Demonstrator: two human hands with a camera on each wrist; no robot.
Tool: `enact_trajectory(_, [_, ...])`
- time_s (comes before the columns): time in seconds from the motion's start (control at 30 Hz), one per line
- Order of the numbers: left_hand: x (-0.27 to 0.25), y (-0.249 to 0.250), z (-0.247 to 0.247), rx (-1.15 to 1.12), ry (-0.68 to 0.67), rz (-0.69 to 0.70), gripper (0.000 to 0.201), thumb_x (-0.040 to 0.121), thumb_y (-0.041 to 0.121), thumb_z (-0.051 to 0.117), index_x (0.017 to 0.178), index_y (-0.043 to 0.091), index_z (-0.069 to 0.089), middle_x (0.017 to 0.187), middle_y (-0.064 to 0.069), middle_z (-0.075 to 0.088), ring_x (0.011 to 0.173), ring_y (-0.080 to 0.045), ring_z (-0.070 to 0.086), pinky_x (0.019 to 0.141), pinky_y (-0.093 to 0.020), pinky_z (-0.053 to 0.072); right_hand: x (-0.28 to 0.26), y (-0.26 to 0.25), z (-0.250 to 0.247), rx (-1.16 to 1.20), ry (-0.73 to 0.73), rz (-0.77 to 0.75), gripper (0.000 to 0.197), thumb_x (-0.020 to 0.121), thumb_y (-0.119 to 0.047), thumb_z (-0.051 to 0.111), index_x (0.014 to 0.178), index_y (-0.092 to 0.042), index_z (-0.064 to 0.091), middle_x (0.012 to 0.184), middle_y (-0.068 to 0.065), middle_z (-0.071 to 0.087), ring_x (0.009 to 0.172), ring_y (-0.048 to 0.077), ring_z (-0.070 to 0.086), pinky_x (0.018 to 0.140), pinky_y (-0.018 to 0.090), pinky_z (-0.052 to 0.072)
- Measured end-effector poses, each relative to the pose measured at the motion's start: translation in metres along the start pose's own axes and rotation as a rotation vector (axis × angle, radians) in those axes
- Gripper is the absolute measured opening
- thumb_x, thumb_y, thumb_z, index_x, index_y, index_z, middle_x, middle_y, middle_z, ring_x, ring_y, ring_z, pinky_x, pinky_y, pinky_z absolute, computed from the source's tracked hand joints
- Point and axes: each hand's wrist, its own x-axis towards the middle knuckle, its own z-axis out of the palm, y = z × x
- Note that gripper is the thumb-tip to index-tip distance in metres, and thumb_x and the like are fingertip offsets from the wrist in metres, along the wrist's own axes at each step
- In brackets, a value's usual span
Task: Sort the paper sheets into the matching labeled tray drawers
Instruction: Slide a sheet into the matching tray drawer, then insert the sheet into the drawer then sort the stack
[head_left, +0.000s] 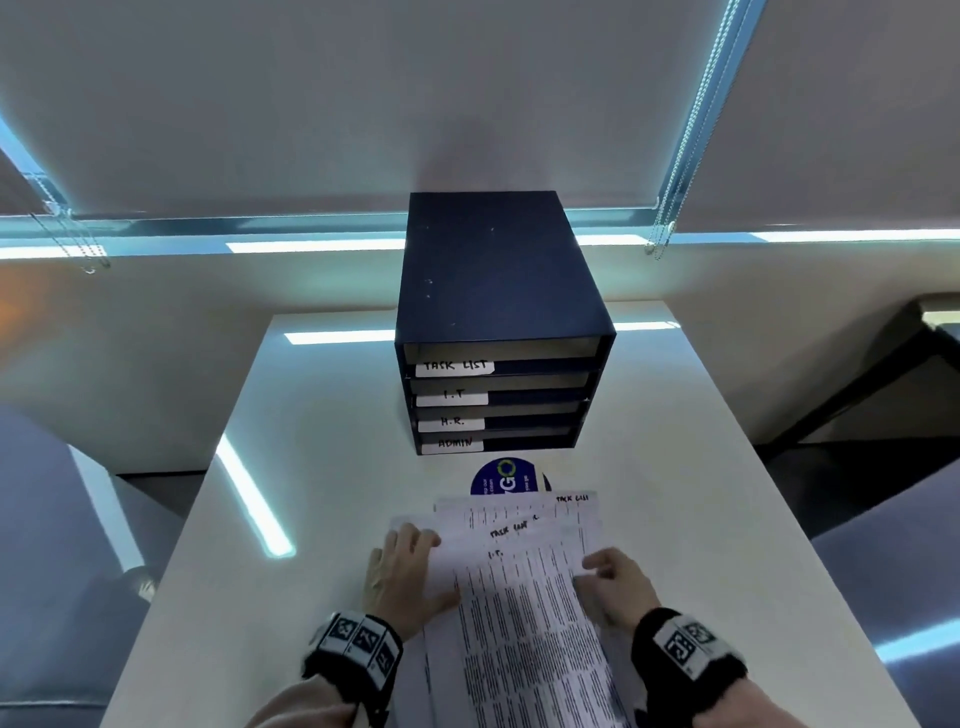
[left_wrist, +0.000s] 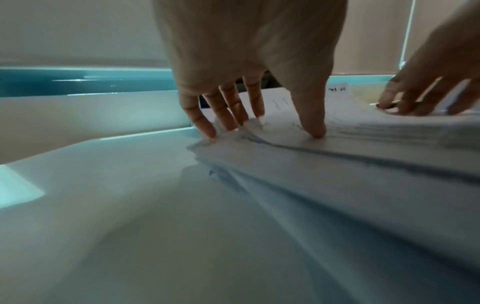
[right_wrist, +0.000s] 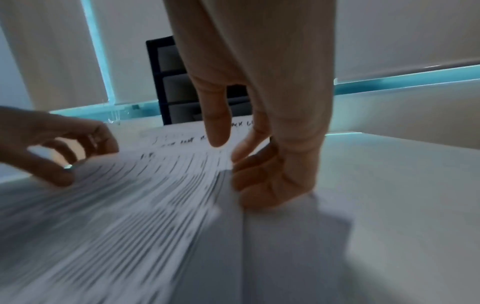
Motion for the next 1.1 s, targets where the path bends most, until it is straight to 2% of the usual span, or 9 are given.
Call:
enact_trajectory(0.1, [-0.005, 0.004, 0.006, 0.025, 0.021, -0.111, 0.070, 0.046, 0.059, 0.083, 0.099, 0.021, 0.058, 0.095, 0.000, 0.054, 0.079, -0.020, 0.053, 0.061, -0.029, 0.047, -0.014, 0.019, 0.012, -0.139, 0.061, -0.009, 0.034, 0.074, -0.023, 0.075, 0.096, -0.017, 0.050, 0.099, 0.009, 0.054, 0.078, 0.020, 0.055, 0.067, 0.024, 0.043])
enact_trajectory(0.27, [-0.009, 0.015, 0.005, -0.077, -0.059, -0.207, 0.054, 0.082, 0.046, 0.063, 0.124, 0.023, 0.037, 0.118, 0.002, 0.042, 0.107, -0.018, 0.046, 0.085, -0.028, 0.042, -0.037, 0.012, 0.017, -0.221, 0.250, -0.121, 0.022, 0.082, -0.017, 0.063, 0.077, -0.022, 0.043, 0.086, 0.000, 0.055, 0.072, 0.018, 0.052, 0.061, 0.026, 0.037])
enact_trajectory(0.37, [-0.006, 0.013, -0.001, -0.316, -0.093, -0.274, 0.043, 0.078, 0.028, 0.069, 0.111, 0.023, 0.041, 0.093, 0.004, 0.051, 0.085, -0.016, 0.051, 0.071, -0.027, 0.040, -0.047, 0.008, 0.014, -0.260, 0.317, -0.182, 0.032, 0.085, -0.019, 0.060, 0.067, -0.026, 0.035, 0.079, -0.005, 0.054, 0.070, 0.019, 0.052, 0.059, 0.027, 0.035])
enact_trajectory(0.47, [-0.004, 0.010, -0.008, -0.468, -0.128, -0.291, 0.022, 0.076, 0.021, 0.070, 0.079, 0.027, 0.049, 0.067, 0.007, 0.045, 0.065, -0.015, 0.047, 0.060, -0.025, 0.035, -0.053, 0.005, 0.007, -0.198, 0.309, -0.233, 0.033, 0.085, -0.018, 0.061, 0.065, -0.027, 0.036, 0.081, -0.003, 0.046, 0.070, 0.021, 0.051, 0.060, 0.028, 0.036])
enact_trajectory(0.53, [-0.004, 0.008, -0.017, -0.634, -0.111, -0.250, 0.021, 0.074, 0.032, 0.071, 0.069, 0.027, 0.051, 0.068, 0.003, 0.044, 0.062, -0.016, 0.044, 0.059, -0.026, 0.035, -0.061, -0.002, -0.002, 0.081, 0.255, -0.217, 0.028, 0.085, -0.015, 0.063, 0.068, -0.017, 0.041, 0.073, 0.001, 0.048, 0.062, 0.020, 0.047, 0.058, 0.028, 0.034])
enact_trajectory(0.6, [-0.003, 0.011, -0.033, -0.914, -0.083, -0.267, 0.023, 0.082, 0.039, 0.065, 0.078, 0.019, 0.054, 0.074, -0.006, 0.047, 0.063, -0.017, 0.046, 0.058, -0.025, 0.038, -0.067, -0.009, -0.012, 0.394, 0.153, -0.188, 0.020, 0.092, -0.012, 0.057, 0.078, -0.010, 0.043, 0.064, 0.003, 0.040, 0.054, 0.018, 0.034, 0.054, 0.028, 0.026])
enact_trajectory(0.73, [0.000, 0.024, -0.059, -1.569, -0.042, -0.447, 0.019, 0.099, 0.016, 0.044, 0.103, 0.001, 0.055, 0.098, -0.017, 0.066, 0.081, -0.025, 0.065, 0.062, -0.029, 0.055, -0.075, -0.026, -0.025, 0.506, 0.021, -0.194, 0.013, 0.099, -0.014, 0.049, 0.107, -0.006, 0.053, 0.048, -0.007, 0.048, 0.040, 0.003, 0.046, 0.052, 0.023, 0.024])
enact_trajectory(1.0, [0.006, 0.033, -0.072, -1.706, -0.010, -0.485, 0.031, 0.103, 0.018, 0.035, 0.117, -0.001, 0.054, 0.111, -0.025, 0.063, 0.097, -0.034, 0.061, 0.086, -0.043, 0.050, -0.076, -0.035, -0.026, 0.640, 0.002, -0.209, 0.021, 0.098, -0.010, 0.048, 0.116, 0.001, 0.053, 0.056, 0.000, 0.037, 0.030, -0.003, 0.040, 0.049, 0.018, 0.027])
enact_trajectory(1.1, [0.007, 0.032, -0.072, -1.680, 0.003, -0.495, 0.031, 0.103, 0.018, 0.035, 0.115, -0.001, 0.055, 0.108, -0.025, 0.063, 0.094, -0.033, 0.062, 0.088, -0.045, 0.048, -0.074, -0.034, -0.024, 0.658, -0.012, -0.191, 0.017, 0.098, -0.009, 0.049, 0.113, -0.001, 0.054, 0.051, -0.006, 0.053, 0.039, -0.005, 0.050, 0.052, 0.015, 0.037])
